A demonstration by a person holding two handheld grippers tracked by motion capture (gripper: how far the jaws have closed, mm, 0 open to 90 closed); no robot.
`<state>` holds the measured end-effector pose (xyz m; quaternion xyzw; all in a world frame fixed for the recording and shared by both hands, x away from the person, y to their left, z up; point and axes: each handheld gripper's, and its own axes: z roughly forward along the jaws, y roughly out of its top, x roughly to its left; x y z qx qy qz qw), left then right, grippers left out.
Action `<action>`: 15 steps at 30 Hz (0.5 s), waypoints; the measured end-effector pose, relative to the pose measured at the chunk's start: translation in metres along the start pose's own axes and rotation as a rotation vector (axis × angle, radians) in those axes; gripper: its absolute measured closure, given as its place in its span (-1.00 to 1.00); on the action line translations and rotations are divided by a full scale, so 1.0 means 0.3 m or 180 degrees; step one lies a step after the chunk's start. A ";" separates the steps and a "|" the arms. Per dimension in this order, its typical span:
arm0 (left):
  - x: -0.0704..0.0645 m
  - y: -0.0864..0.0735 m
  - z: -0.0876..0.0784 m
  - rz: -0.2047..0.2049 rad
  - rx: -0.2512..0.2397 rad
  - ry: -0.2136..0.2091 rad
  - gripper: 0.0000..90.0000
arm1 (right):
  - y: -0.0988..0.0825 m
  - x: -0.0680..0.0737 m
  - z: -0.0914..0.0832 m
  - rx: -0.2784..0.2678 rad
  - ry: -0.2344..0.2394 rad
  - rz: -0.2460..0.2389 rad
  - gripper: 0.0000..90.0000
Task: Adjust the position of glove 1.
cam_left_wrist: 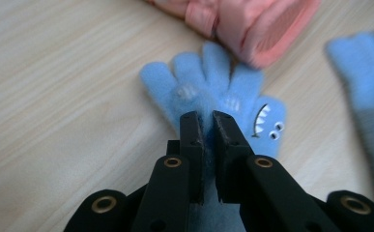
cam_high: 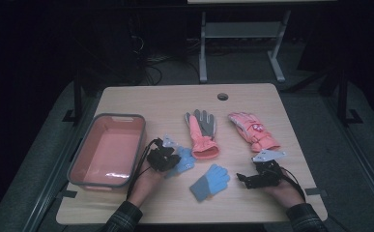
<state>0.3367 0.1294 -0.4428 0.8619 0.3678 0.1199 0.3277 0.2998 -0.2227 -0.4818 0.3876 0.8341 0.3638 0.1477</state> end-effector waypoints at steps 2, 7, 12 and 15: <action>-0.001 0.008 -0.027 0.0031 -0.0040 -0.0018 0.86 | 0.000 0.000 0.000 0.0000 0.0000 0.0000 -0.75; -0.003 0.016 -0.093 -0.0056 -0.0194 -0.0139 0.86 | 0.000 0.000 0.000 0.0000 0.0000 0.0000 -0.75; -0.020 0.025 -0.133 -0.0112 -0.0305 -0.0314 0.86 | 0.000 0.000 0.000 0.0001 0.0001 0.0001 -0.75; -0.043 0.035 -0.143 -0.0106 -0.0378 -0.0433 0.86 | 0.000 0.000 0.000 0.0000 -0.0001 0.0001 -0.75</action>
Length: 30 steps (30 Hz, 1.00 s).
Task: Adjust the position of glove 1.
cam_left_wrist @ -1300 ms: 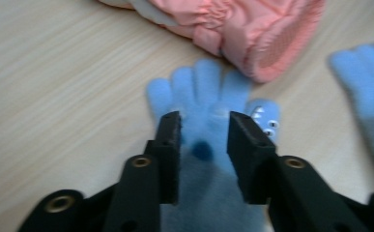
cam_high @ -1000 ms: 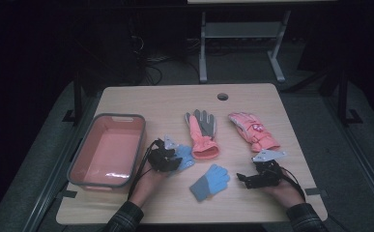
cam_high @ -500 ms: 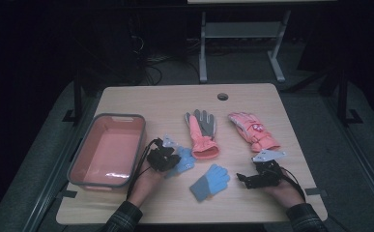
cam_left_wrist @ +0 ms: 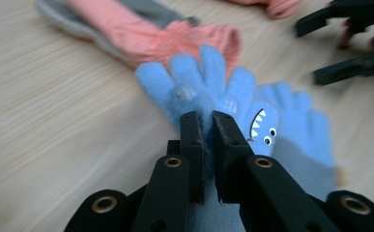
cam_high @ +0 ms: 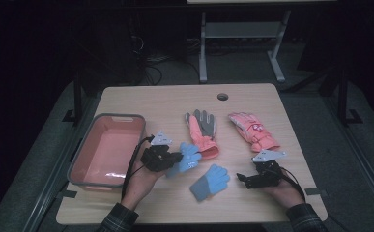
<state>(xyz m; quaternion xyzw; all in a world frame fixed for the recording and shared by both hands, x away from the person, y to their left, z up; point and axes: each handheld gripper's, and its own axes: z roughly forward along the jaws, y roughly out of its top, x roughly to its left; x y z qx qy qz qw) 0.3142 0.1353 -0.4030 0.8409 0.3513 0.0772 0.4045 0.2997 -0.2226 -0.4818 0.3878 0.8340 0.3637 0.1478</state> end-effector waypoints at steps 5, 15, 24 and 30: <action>-0.043 0.016 0.007 0.0021 -0.0047 -0.0183 0.86 | 0.000 0.000 0.000 0.0000 0.0001 0.0000 -0.75; -0.133 0.026 0.085 0.0091 0.0085 -0.0384 0.86 | 0.000 0.000 0.000 0.0002 0.0001 0.0003 -0.75; -0.197 0.019 0.176 0.0160 0.0276 -0.0410 0.85 | 0.000 0.000 0.000 0.0002 0.0002 0.0001 -0.75; -0.223 0.001 0.225 0.0188 0.0380 -0.0388 0.81 | 0.000 0.000 0.000 0.0002 0.0005 -0.0001 -0.75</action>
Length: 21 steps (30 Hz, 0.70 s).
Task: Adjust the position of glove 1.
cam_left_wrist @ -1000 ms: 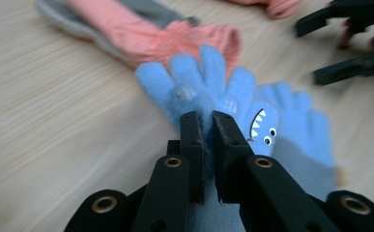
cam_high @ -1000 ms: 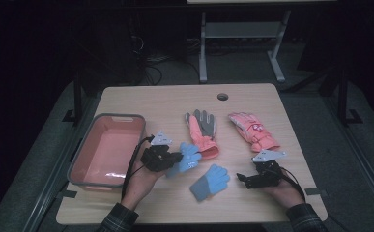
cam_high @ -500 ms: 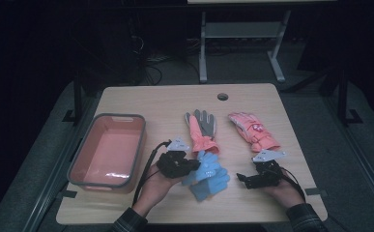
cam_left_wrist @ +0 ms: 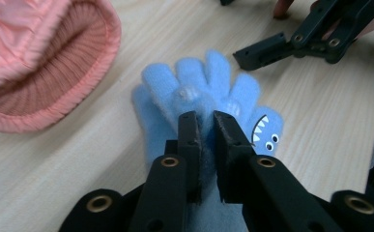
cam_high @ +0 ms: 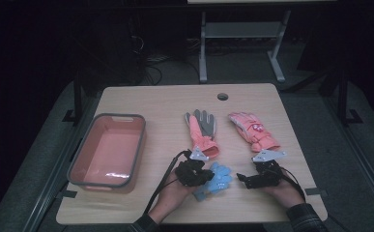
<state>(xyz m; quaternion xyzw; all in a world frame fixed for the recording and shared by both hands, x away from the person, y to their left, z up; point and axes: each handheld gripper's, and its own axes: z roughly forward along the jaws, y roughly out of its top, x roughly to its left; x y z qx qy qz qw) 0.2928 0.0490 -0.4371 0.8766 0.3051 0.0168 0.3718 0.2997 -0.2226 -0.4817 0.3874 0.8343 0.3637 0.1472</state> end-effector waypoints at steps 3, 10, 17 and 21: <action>0.001 -0.005 0.012 0.0024 0.0023 0.0017 0.62 | 0.000 0.000 0.000 -0.0001 0.0000 0.0000 -0.75; 0.006 0.000 0.005 0.0238 0.0024 0.0023 -0.22 | 0.001 0.000 0.001 0.0001 0.0010 -0.0014 -0.75; 0.001 -0.008 0.034 0.0622 0.0273 -0.0132 -0.70 | 0.003 0.002 0.004 0.0005 0.0016 -0.0004 -0.75; -0.010 -0.017 0.053 0.0720 0.0339 -0.0105 -0.70 | 0.005 0.003 0.006 0.0001 0.0008 -0.0010 -0.75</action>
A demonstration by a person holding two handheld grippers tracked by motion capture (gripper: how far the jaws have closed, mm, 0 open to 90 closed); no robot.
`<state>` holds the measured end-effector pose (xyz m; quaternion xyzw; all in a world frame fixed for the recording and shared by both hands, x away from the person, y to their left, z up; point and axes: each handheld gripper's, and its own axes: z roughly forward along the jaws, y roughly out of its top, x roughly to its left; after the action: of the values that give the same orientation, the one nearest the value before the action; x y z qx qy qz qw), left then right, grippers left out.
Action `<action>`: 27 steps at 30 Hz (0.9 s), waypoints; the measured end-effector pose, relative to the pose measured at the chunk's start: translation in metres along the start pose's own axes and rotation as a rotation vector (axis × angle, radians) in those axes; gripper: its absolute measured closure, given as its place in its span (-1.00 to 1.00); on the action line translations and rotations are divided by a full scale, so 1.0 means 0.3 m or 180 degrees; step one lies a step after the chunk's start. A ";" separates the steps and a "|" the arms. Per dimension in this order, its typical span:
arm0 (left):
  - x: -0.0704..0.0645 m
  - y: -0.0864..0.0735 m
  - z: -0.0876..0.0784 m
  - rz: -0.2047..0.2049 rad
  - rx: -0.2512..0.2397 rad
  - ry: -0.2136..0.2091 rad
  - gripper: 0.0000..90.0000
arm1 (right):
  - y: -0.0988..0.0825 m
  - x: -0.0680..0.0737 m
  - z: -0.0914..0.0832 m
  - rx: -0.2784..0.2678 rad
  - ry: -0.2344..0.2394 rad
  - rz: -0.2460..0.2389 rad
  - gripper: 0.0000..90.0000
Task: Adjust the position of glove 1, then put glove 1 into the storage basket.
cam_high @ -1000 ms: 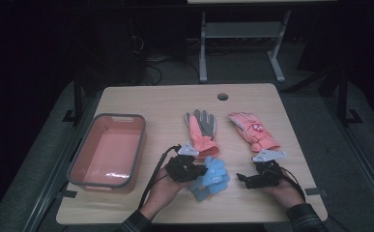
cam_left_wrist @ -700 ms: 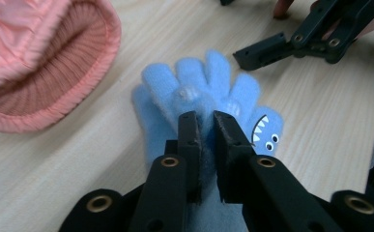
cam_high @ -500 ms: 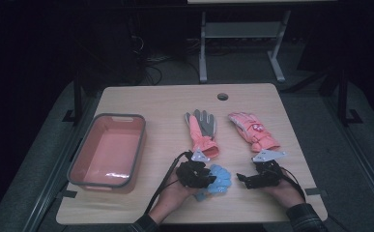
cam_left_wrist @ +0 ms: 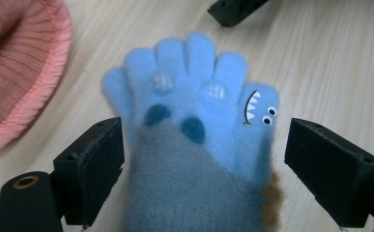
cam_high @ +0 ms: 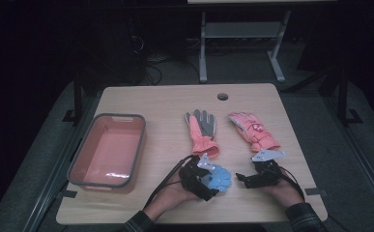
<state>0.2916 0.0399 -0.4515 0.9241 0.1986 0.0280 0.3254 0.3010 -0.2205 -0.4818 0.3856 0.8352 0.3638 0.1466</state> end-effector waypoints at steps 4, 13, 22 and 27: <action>0.000 -0.006 0.014 -0.0013 0.0057 0.0028 -0.70 | 0.000 0.000 0.000 0.0000 -0.0003 0.0002 -0.75; -0.014 -0.017 0.037 0.0073 0.0136 0.0159 -0.69 | -0.003 0.005 -0.003 0.0006 0.0011 -0.0003 -0.75; -0.009 -0.024 0.016 0.0094 0.0078 0.0192 -0.19 | -0.001 0.003 -0.002 0.0009 0.0026 -0.0017 -0.75; 0.004 -0.022 0.006 -0.0039 0.0042 0.0089 0.35 | 0.000 0.006 -0.002 0.0019 0.0024 0.0009 -0.75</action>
<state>0.2907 0.0438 -0.4571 0.9245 0.2091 0.0376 0.3166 0.2996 -0.2195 -0.4814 0.3858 0.8362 0.3630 0.1418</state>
